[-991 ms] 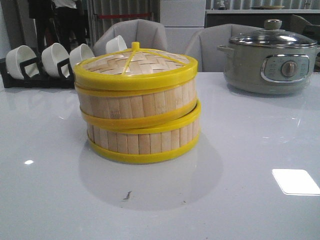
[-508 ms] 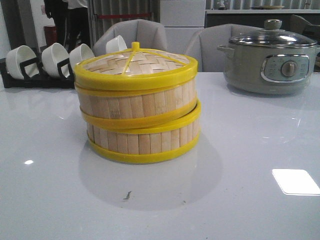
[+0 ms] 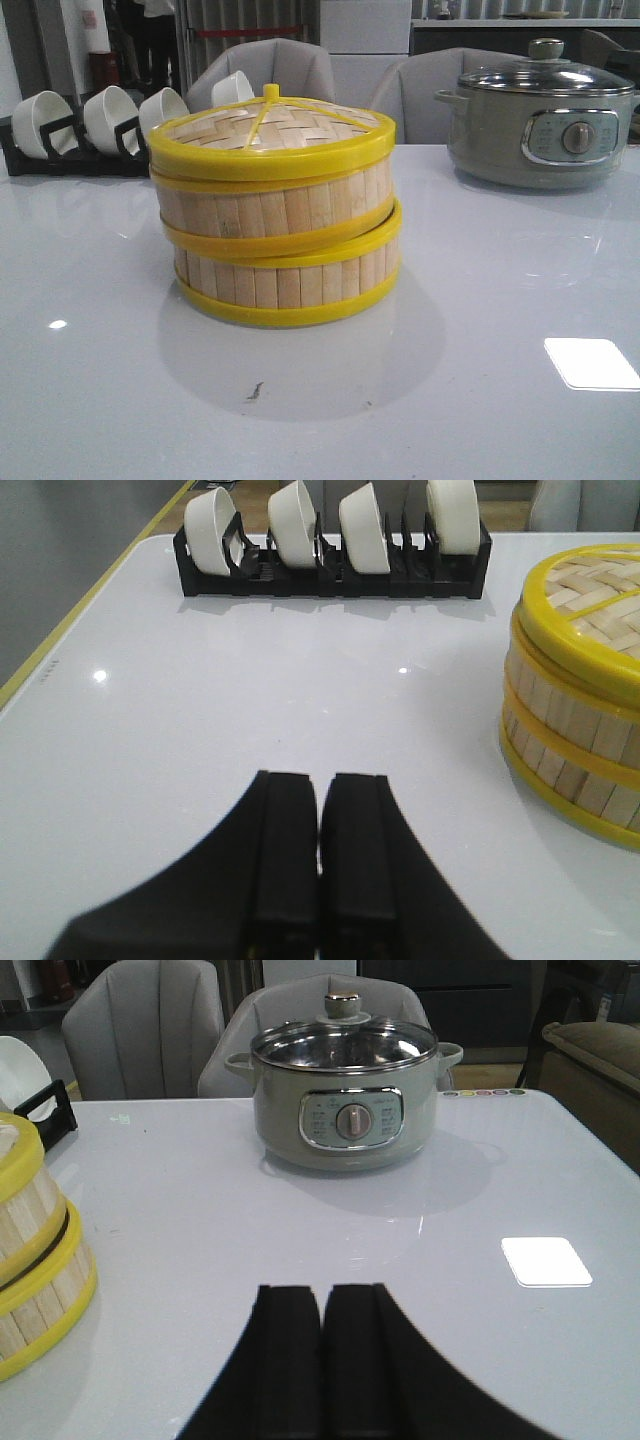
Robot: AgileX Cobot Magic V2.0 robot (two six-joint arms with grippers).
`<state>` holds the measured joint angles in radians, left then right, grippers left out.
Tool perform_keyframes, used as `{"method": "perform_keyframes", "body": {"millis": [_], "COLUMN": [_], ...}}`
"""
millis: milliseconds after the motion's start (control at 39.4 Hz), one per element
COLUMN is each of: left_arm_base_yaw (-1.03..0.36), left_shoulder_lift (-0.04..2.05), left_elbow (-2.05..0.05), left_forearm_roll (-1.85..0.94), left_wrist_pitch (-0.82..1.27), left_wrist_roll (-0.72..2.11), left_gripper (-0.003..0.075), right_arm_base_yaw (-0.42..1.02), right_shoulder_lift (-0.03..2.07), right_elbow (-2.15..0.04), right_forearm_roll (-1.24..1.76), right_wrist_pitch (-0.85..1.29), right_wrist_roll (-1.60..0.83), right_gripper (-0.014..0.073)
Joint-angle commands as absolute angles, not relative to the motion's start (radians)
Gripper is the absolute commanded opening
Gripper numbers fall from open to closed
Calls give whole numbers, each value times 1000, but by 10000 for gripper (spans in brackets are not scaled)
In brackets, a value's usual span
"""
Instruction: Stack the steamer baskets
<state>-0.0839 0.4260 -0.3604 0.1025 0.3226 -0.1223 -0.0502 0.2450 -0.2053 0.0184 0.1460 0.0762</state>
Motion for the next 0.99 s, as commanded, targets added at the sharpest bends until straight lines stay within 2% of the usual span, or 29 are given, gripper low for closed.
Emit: {"method": "perform_keyframes", "body": {"millis": [0, 152, 330, 737, 965], "left_arm_base_yaw": [-82, -82, -82, -82, -82], "left_shoulder_lift": [409, 333, 211, -15, -20], "left_elbow": [-390, -350, -209, -34, 6], "left_forearm_roll": [73, 81, 42, 0, -16], "left_wrist_pitch": [229, 145, 0, -8, -10], "left_wrist_roll": [-130, -130, -130, -130, -130], "left_gripper": [84, 84, 84, 84, 84], "right_arm_base_yaw": [-55, -55, -55, -55, -55], "right_shoulder_lift": [253, 253, 253, 253, 254], "right_elbow": [-233, -233, -233, -233, -233], "right_forearm_roll": [13, 13, 13, 13, 13], "right_wrist_pitch": [59, 59, 59, 59, 60], "right_wrist_roll": [72, 72, 72, 72, 72], "right_gripper": [51, 51, 51, 51, 51]}}
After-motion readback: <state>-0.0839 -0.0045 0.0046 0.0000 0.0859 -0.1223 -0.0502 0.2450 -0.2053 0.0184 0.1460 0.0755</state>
